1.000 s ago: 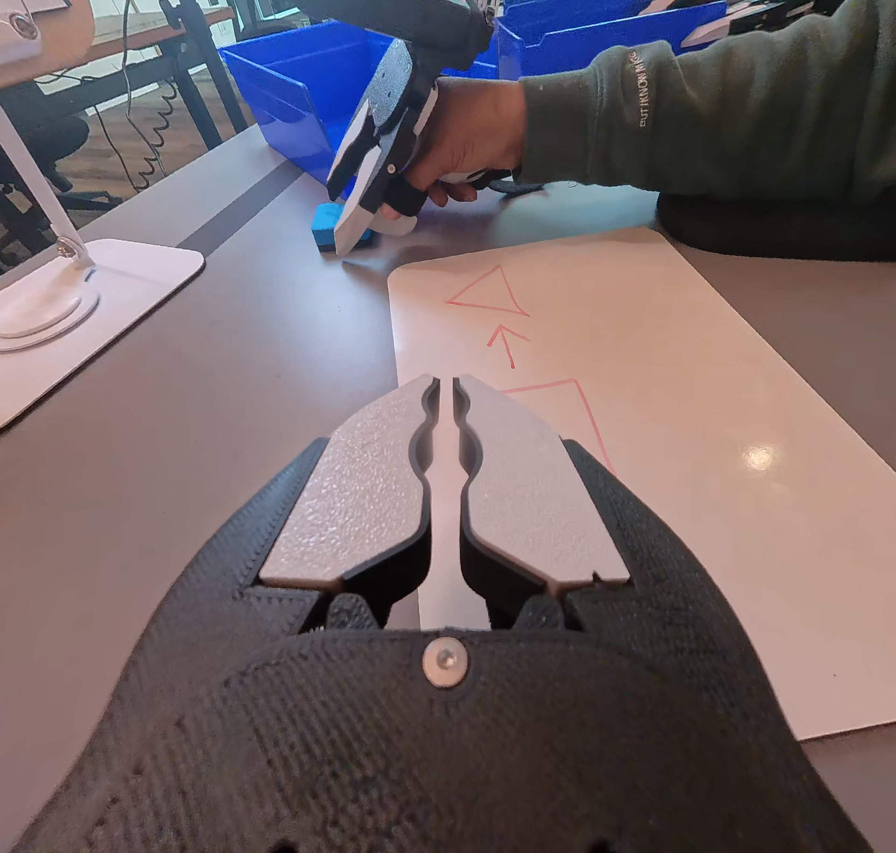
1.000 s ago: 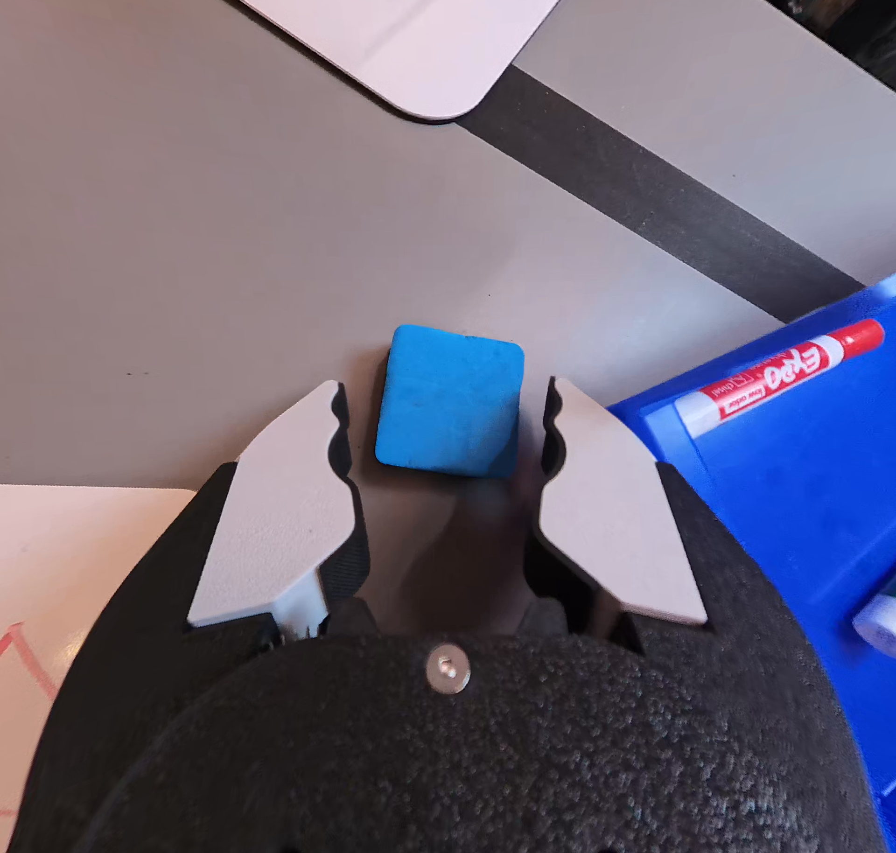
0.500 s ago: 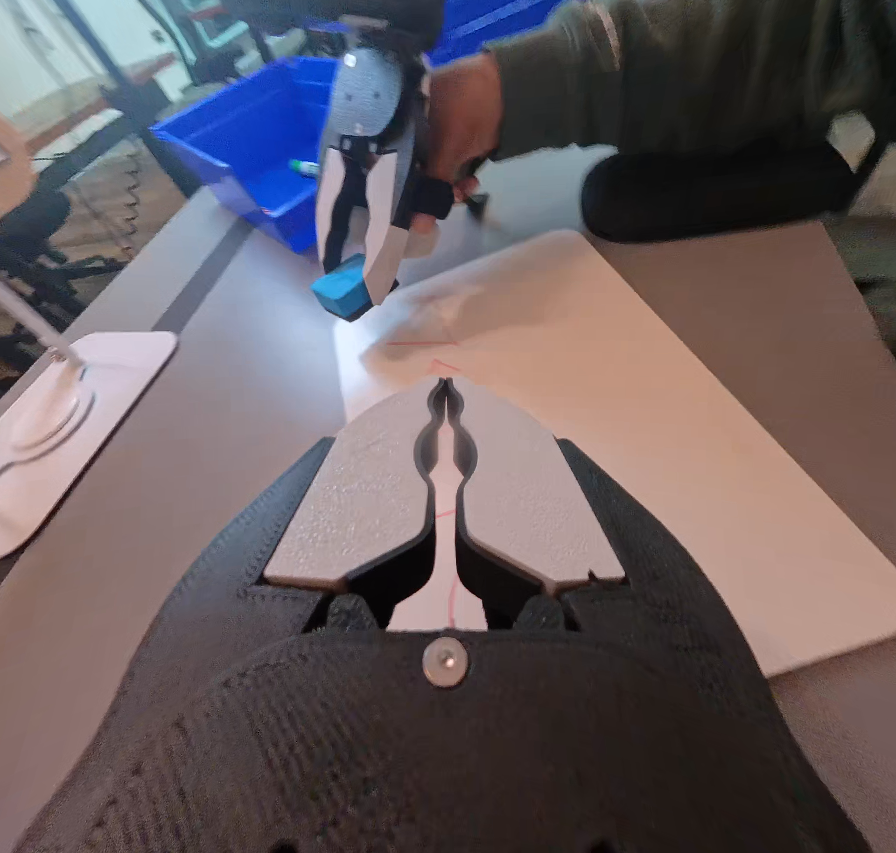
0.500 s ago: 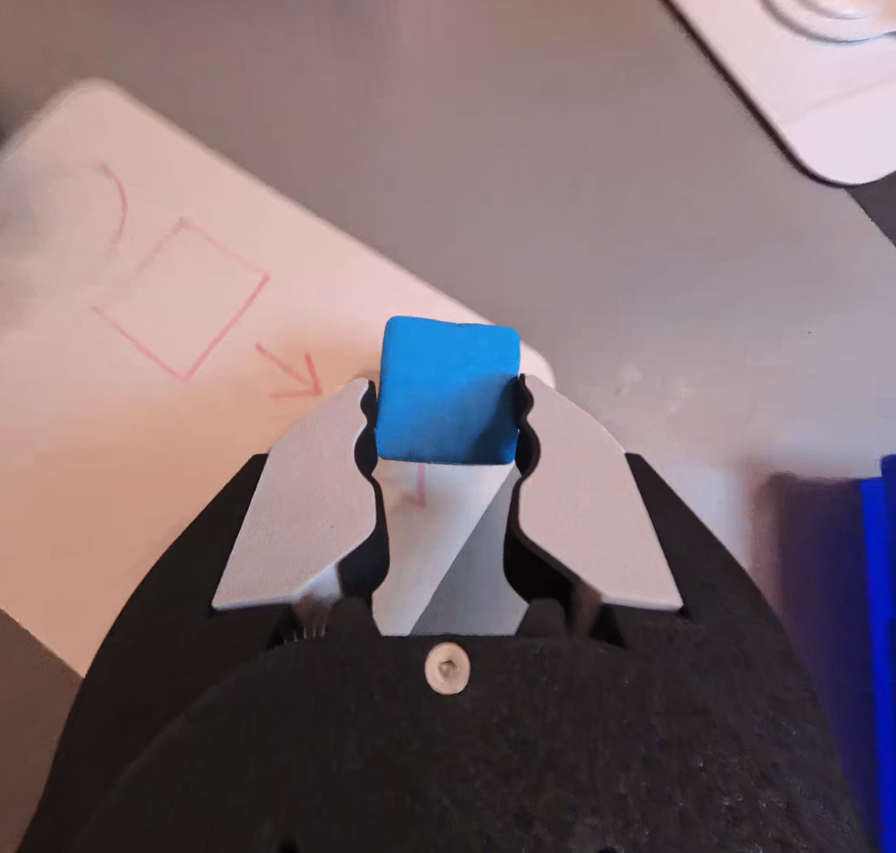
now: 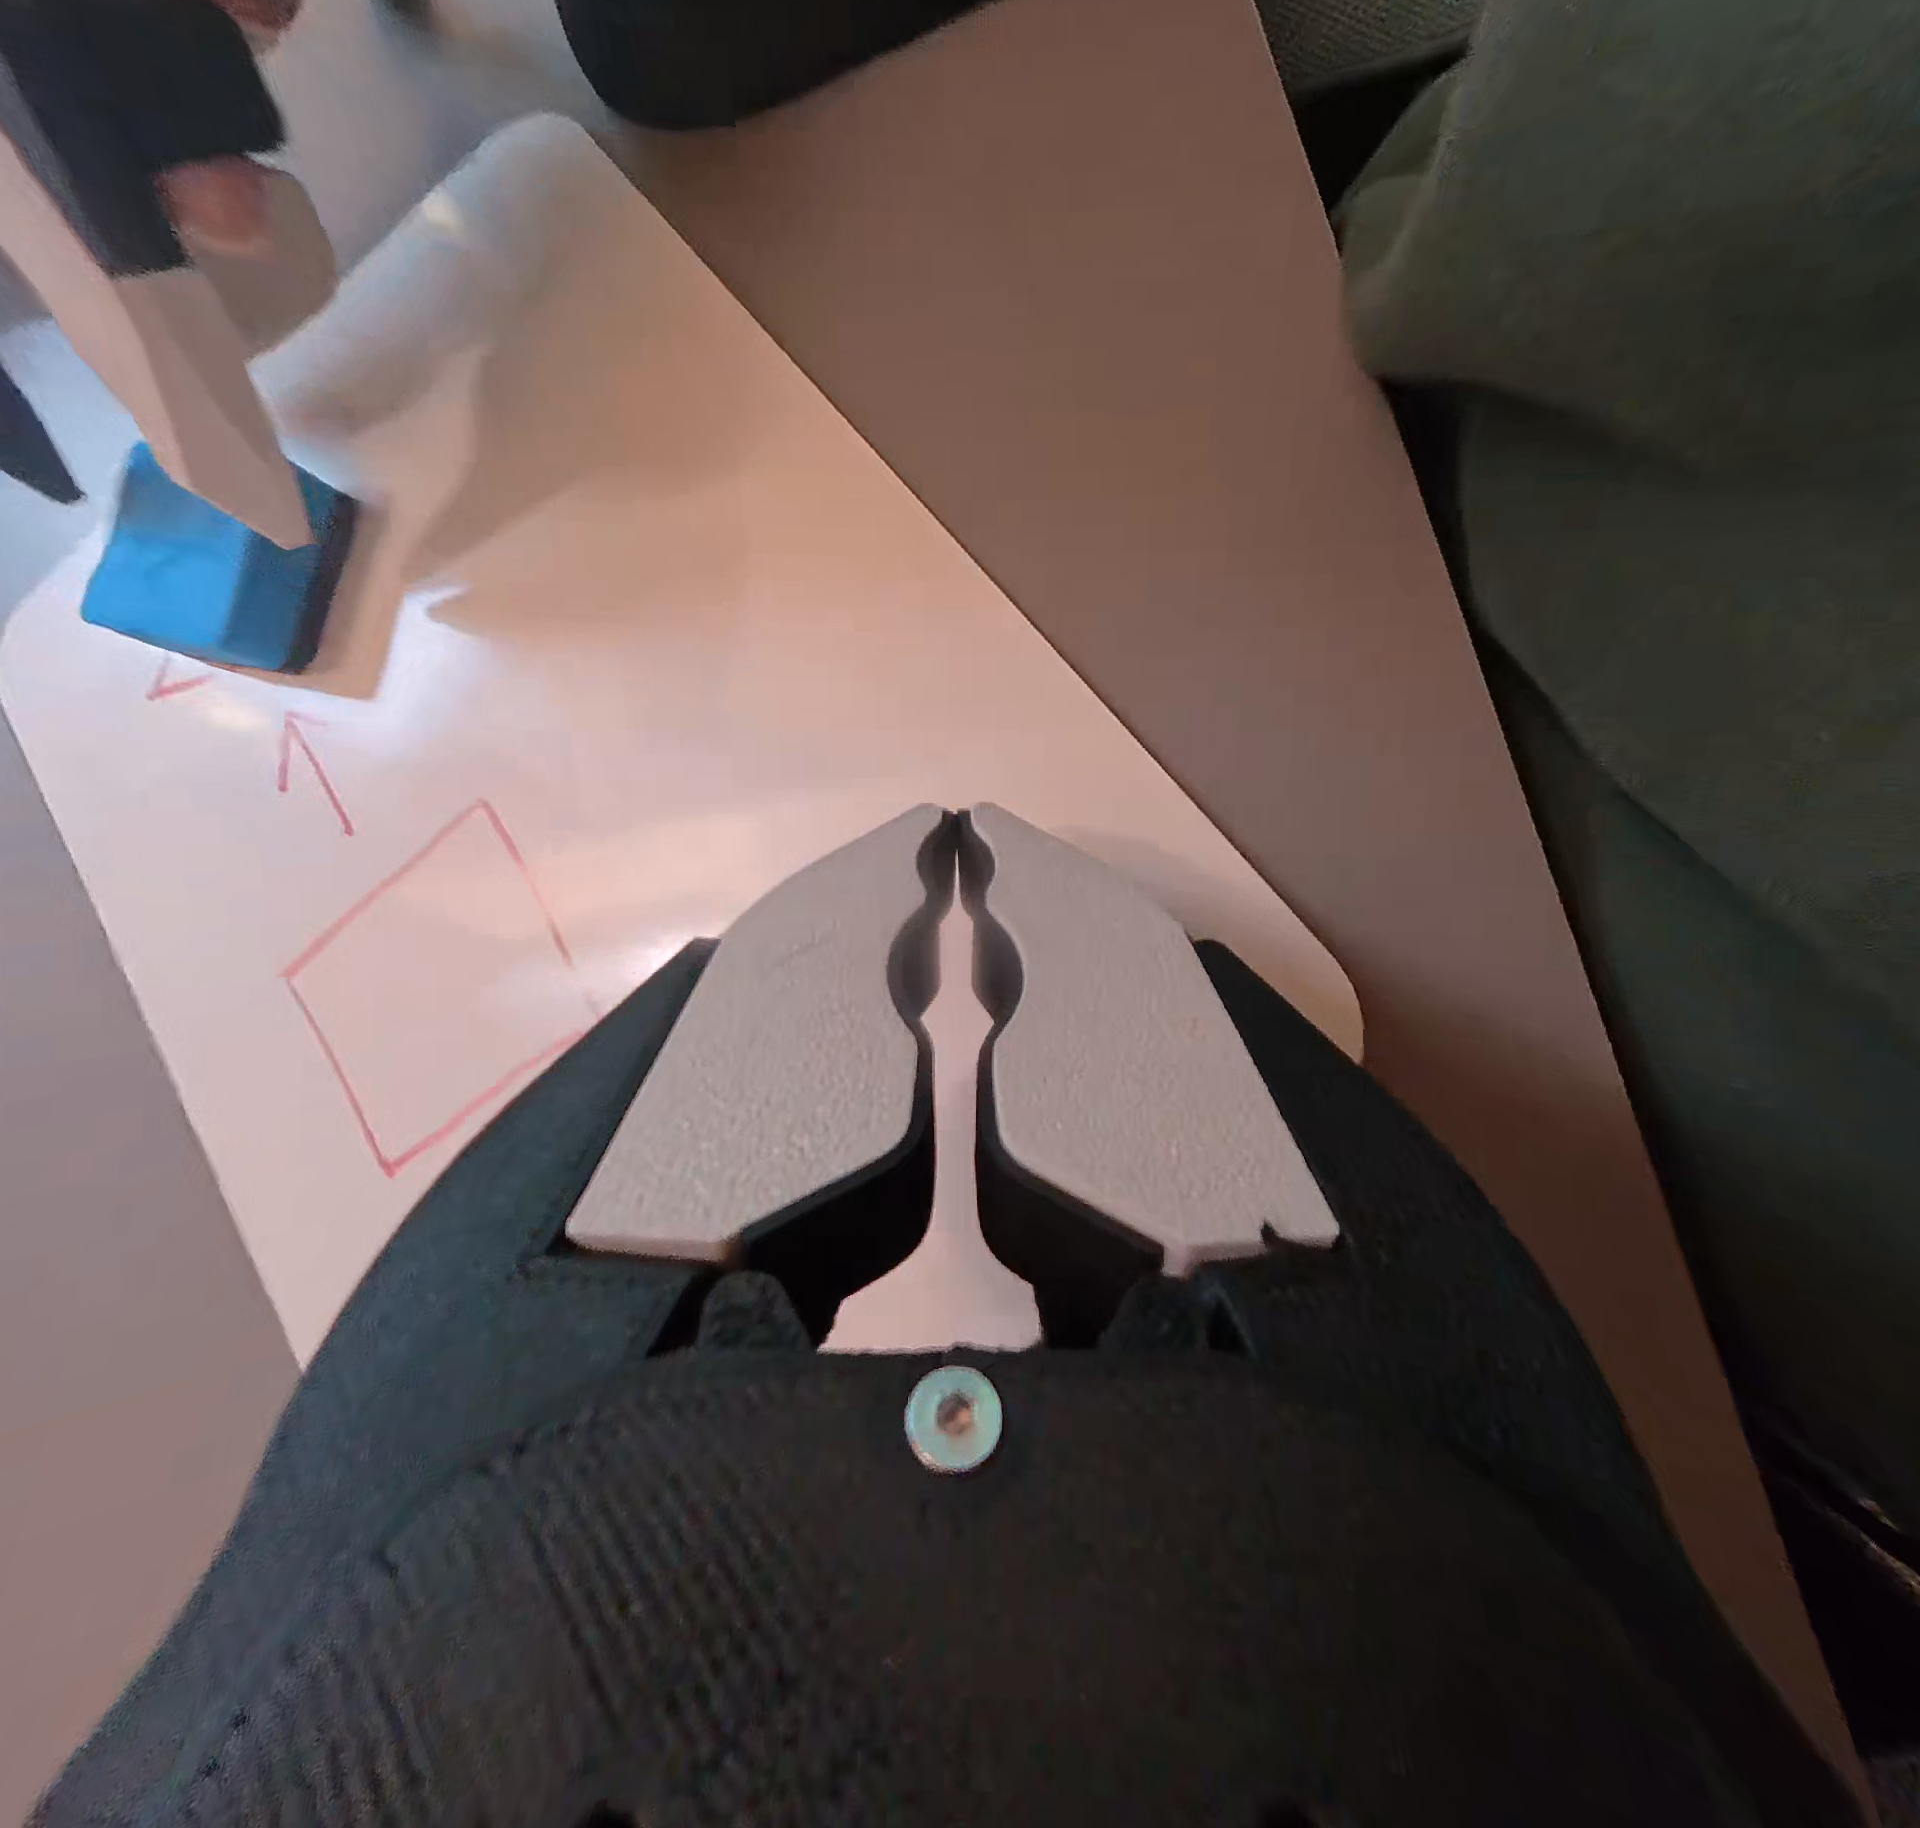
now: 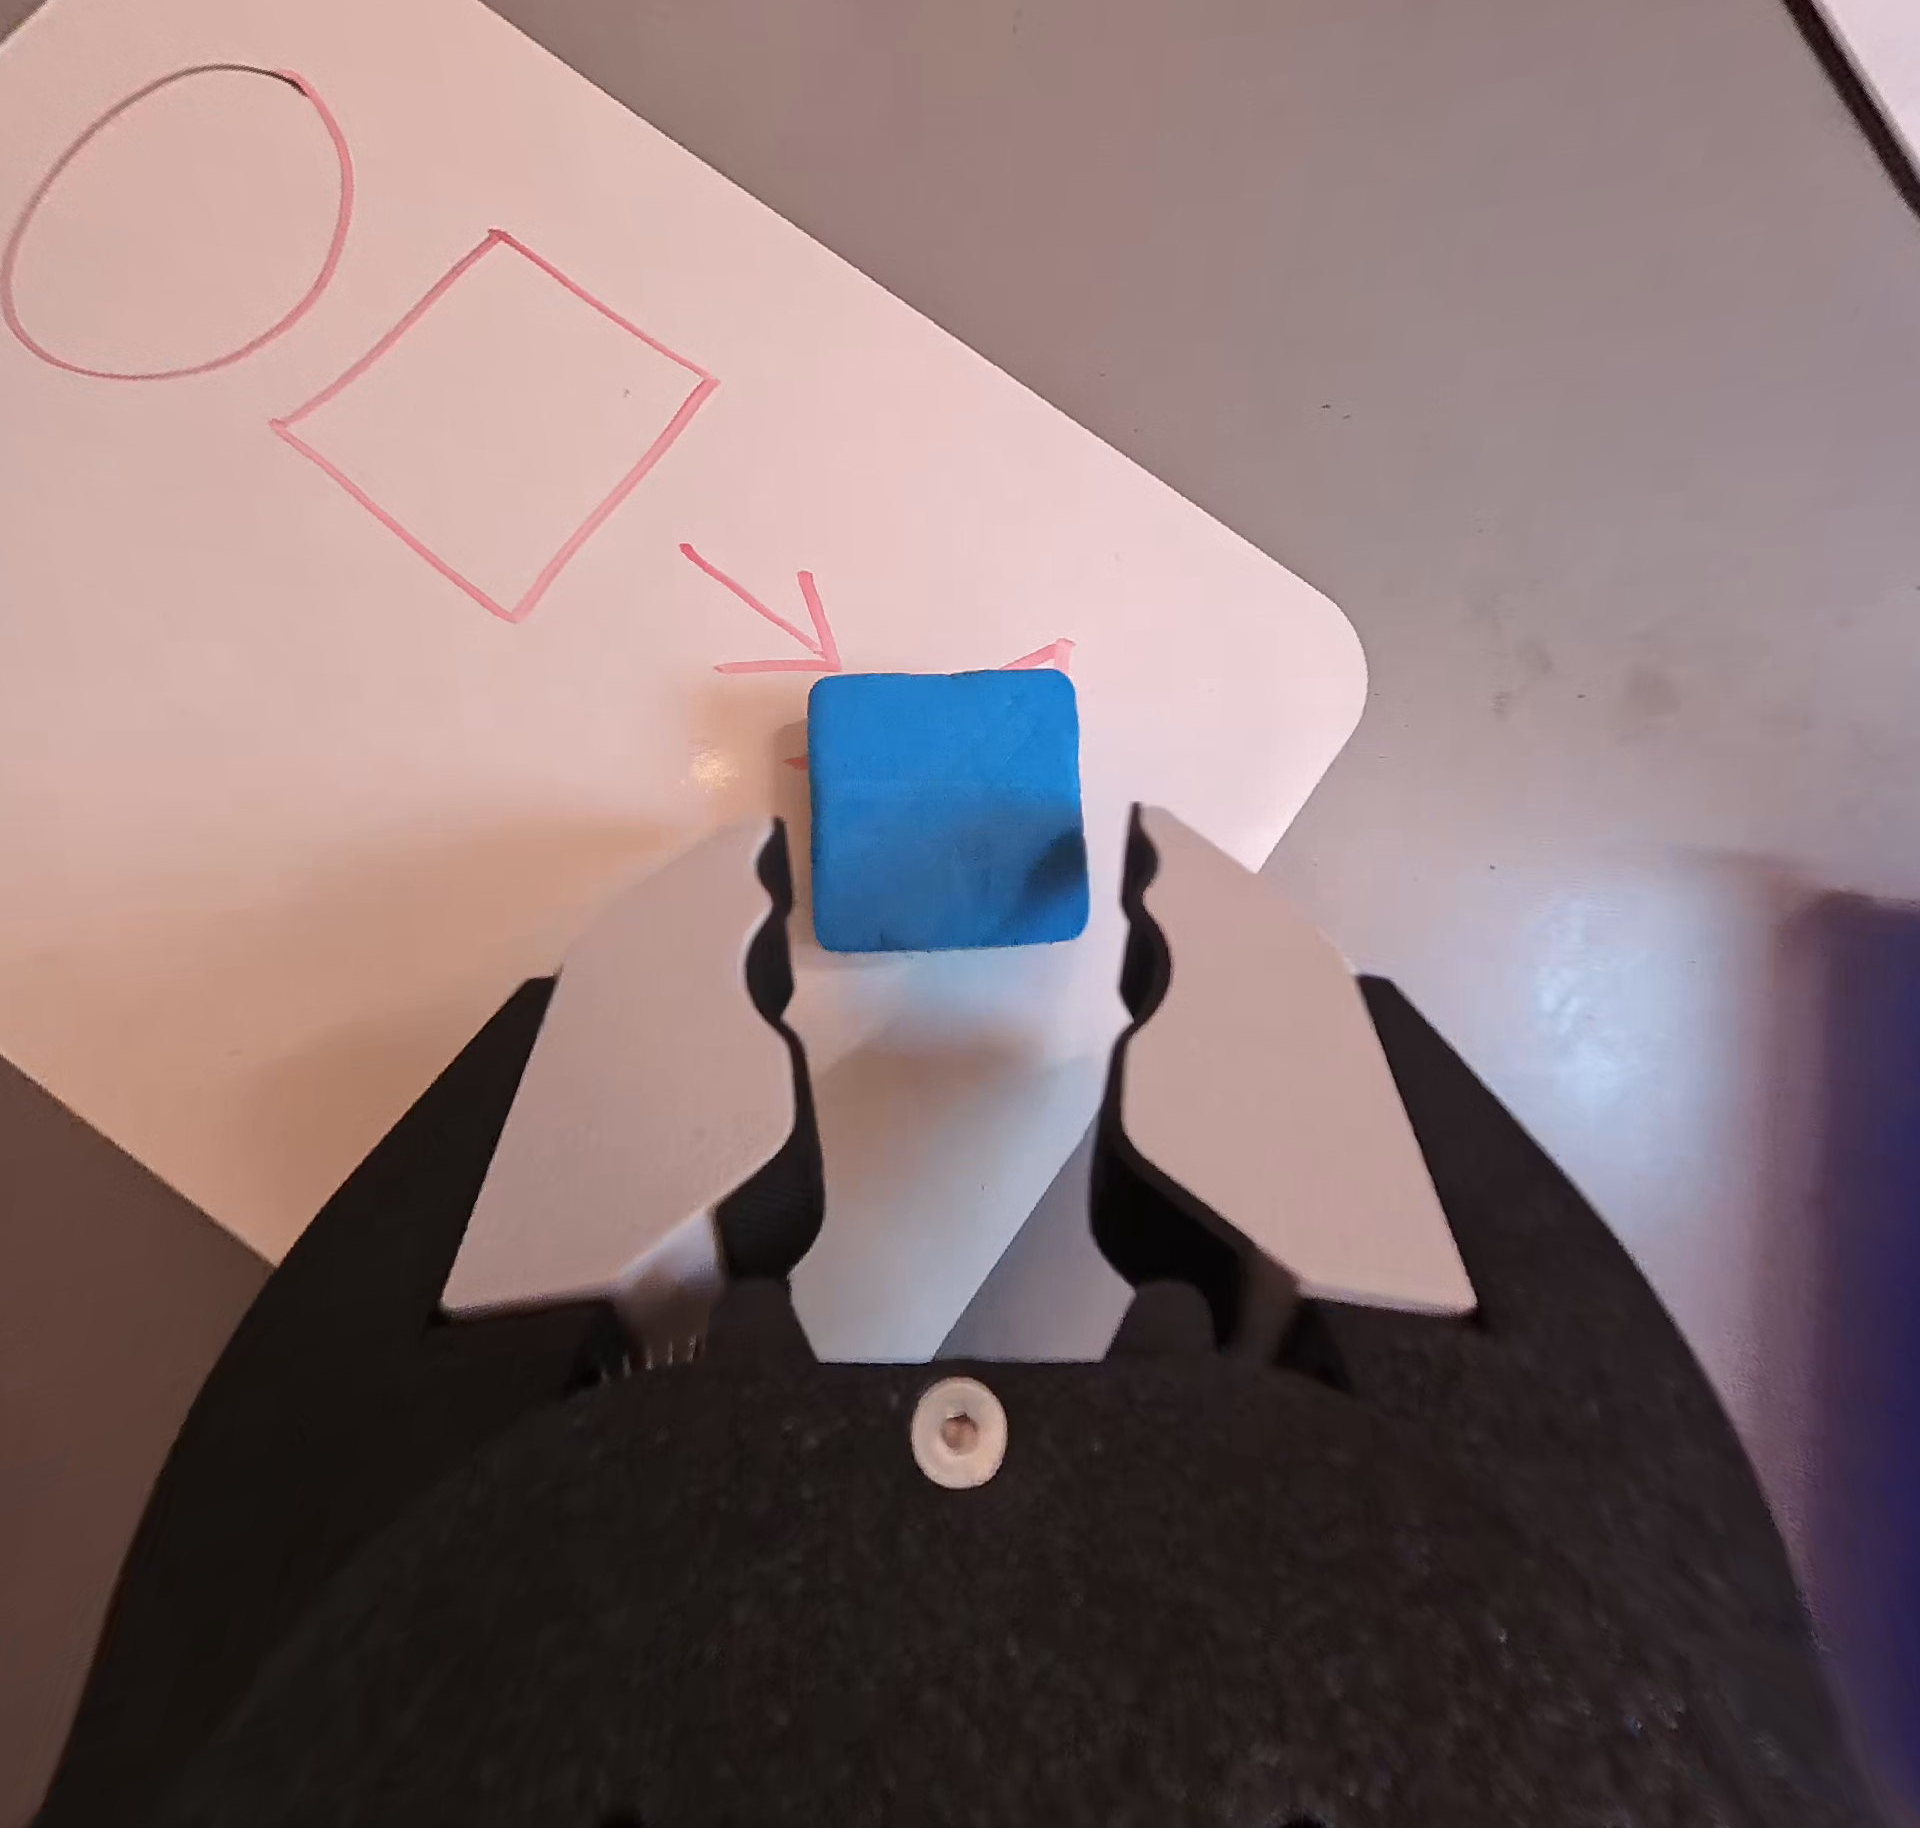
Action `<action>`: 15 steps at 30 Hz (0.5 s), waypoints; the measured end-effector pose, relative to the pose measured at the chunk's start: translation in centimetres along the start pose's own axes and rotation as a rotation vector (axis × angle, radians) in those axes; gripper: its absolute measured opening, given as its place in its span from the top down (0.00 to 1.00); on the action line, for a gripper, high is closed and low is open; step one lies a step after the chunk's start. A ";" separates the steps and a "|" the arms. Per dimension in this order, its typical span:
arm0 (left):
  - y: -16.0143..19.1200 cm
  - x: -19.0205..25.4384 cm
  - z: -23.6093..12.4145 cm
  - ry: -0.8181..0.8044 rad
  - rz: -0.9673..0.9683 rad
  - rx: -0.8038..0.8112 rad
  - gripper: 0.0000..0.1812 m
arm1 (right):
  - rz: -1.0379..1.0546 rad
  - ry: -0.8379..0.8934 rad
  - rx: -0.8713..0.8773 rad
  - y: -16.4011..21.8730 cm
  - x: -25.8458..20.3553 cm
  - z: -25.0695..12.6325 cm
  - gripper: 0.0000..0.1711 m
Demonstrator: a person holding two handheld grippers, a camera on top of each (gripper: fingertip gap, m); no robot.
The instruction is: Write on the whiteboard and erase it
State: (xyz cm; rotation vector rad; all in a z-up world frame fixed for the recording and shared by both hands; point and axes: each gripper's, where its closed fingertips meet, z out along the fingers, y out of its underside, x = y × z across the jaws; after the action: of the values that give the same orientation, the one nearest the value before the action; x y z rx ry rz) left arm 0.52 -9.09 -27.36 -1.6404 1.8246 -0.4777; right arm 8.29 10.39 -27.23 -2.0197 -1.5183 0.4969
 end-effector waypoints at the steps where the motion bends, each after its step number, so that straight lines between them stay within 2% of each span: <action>1: 0.4 0.3 0.1 0.015 -0.005 -0.017 1.00 | 0.004 -0.004 -0.003 0.1 0.0 0.2 0.70; 7: 1.7 1.0 0.6 0.037 0.025 -0.087 1.00 | -0.095 -0.003 -0.021 -1.2 -2.7 1.6 0.71; 10: 1.8 1.0 0.5 0.017 0.054 -0.119 1.00 | -0.032 0.095 -0.018 -1.5 0.3 2.0 0.71; 12: 1.9 0.8 0.5 0.016 0.037 -0.111 1.00 | 0.114 0.088 -0.017 -0.3 3.0 1.3 0.71; 13: 1.8 0.8 0.5 0.020 0.032 -0.106 1.00 | 0.123 0.087 -0.032 0.3 3.2 0.8 0.71; 15: 1.8 0.7 0.6 0.006 0.041 -0.100 1.00 | 0.055 0.035 -0.071 0.6 0.0 0.5 0.72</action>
State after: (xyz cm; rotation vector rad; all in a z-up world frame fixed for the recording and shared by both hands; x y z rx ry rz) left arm -0.42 -9.36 -29.08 -1.6659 1.9098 -0.3792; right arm 8.42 10.38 -27.96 -2.1187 -1.4817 0.4323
